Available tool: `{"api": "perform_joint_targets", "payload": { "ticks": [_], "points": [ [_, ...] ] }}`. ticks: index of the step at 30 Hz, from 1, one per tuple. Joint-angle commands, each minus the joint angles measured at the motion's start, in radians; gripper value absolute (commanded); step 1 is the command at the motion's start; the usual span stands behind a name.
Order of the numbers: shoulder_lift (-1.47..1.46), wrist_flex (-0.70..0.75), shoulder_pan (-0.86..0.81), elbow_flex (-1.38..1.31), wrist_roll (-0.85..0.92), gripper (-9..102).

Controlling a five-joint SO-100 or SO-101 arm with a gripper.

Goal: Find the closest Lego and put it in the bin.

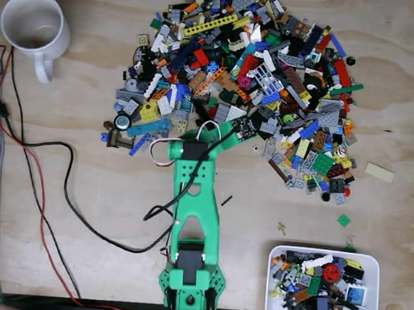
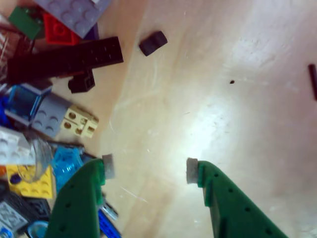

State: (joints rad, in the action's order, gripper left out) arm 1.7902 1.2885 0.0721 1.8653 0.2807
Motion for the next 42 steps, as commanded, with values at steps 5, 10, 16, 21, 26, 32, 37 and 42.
{"api": "perform_joint_targets", "payload": {
  "ticks": [5,10,16,21,26,32,37,42],
  "points": [
    [-0.256,-0.167,-0.064,-0.109,-0.35,21],
    [-0.278,-0.232,-0.08,-0.103,-0.419,18],
    [-0.293,-0.284,-0.114,-0.107,-0.42,18],
    [-0.311,-0.333,-0.167,-0.074,-0.413,16],
    [-0.341,-0.348,-0.181,-0.061,-0.39,15],
    [-0.38,-0.377,-0.176,-0.057,-0.345,8],
    [-0.393,-0.38,-0.158,-0.048,-0.342,8],
    [-0.379,-0.377,-0.152,-0.063,-0.296,0]
  ]
}}
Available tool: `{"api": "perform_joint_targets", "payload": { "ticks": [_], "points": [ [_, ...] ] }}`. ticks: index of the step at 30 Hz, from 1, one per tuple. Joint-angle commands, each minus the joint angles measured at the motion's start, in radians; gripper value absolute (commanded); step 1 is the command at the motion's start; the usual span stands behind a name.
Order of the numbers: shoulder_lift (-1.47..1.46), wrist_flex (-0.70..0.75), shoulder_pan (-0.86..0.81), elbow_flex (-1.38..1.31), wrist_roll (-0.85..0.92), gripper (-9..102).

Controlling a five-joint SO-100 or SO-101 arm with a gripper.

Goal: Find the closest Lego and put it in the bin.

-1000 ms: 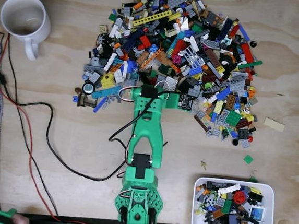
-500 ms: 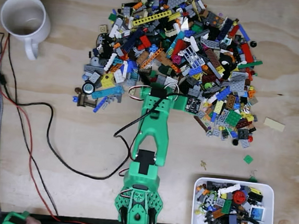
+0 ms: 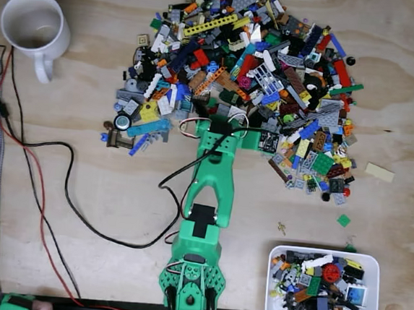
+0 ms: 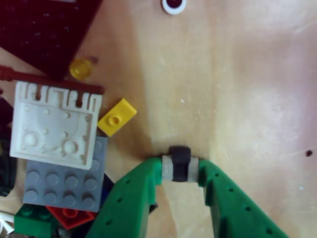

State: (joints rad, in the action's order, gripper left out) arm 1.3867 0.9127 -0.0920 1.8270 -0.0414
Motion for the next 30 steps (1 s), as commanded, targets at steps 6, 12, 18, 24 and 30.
{"api": "perform_joint_targets", "payload": {
  "ticks": [6,12,18,24,30],
  "points": [
    [0.147,0.25,-0.028,-0.215,0.25,0],
    [0.407,0.537,-0.318,-0.324,0.703,0],
    [0.588,0.517,-0.833,-0.258,1.083,1],
    [0.733,0.239,-1.244,-0.002,1.405,1],
    [0.811,0.011,-1.459,0.241,1.574,2]
  ]
}}
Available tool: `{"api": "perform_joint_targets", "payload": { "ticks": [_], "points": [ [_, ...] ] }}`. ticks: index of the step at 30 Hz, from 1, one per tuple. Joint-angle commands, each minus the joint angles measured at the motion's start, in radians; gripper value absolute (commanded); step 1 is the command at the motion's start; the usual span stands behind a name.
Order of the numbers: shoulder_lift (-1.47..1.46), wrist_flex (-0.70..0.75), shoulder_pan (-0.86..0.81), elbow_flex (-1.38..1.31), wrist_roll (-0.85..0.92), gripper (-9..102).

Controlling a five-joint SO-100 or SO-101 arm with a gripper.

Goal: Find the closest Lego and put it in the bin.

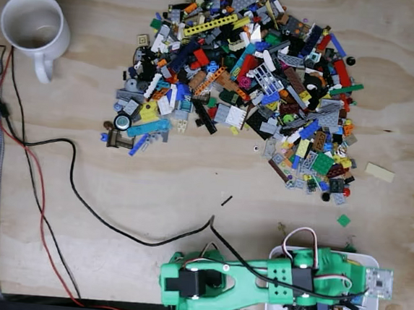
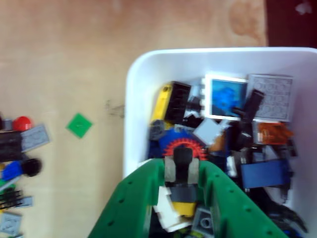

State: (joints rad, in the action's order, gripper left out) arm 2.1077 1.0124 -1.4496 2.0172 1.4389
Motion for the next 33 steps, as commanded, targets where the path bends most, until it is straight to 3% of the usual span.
{"api": "perform_joint_targets", "payload": {
  "ticks": [1,5,7,11,13,17,21,28,33],
  "points": [
    [0.091,-0.106,-0.106,0.067,0.087,2],
    [0.092,-0.123,-0.101,0.067,0.048,7],
    [0.101,-0.13,-0.087,0.049,0.014,16],
    [0.141,-0.158,-0.032,0.002,0.012,24],
    [0.167,-0.126,0.021,-0.037,0.037,25],
    [0.258,-0.032,0.291,-0.051,0.075,19],
    [0.476,0.021,0.637,0.114,0.11,19],
    [0.729,0.259,1.279,0.305,-0.12,19],
    [0.726,0.342,1.417,0.348,-0.212,20]
  ]
}}
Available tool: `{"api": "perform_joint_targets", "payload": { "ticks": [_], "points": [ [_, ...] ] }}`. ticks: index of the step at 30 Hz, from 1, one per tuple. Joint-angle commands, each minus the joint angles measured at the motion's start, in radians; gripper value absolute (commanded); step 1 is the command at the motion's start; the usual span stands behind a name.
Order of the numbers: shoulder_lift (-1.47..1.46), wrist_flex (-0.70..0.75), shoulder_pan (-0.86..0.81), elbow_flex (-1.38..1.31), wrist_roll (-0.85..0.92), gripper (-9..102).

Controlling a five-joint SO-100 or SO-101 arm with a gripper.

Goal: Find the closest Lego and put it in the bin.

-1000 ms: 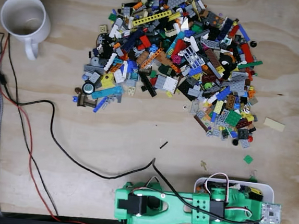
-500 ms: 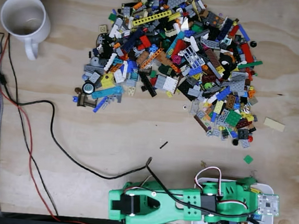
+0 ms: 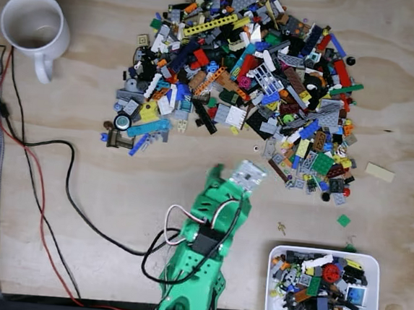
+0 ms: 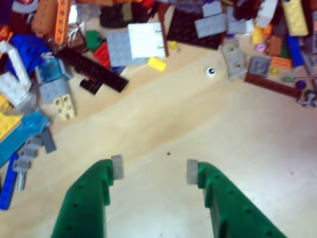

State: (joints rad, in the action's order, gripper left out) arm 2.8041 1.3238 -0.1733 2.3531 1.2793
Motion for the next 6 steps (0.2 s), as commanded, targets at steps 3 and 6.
{"api": "perform_joint_targets", "payload": {
  "ticks": [3,6],
  "points": [
    [0.054,0.032,0.149,0.049,-0.051,20],
    [0.063,0.032,0.155,0.06,-0.061,20]
  ]
}}
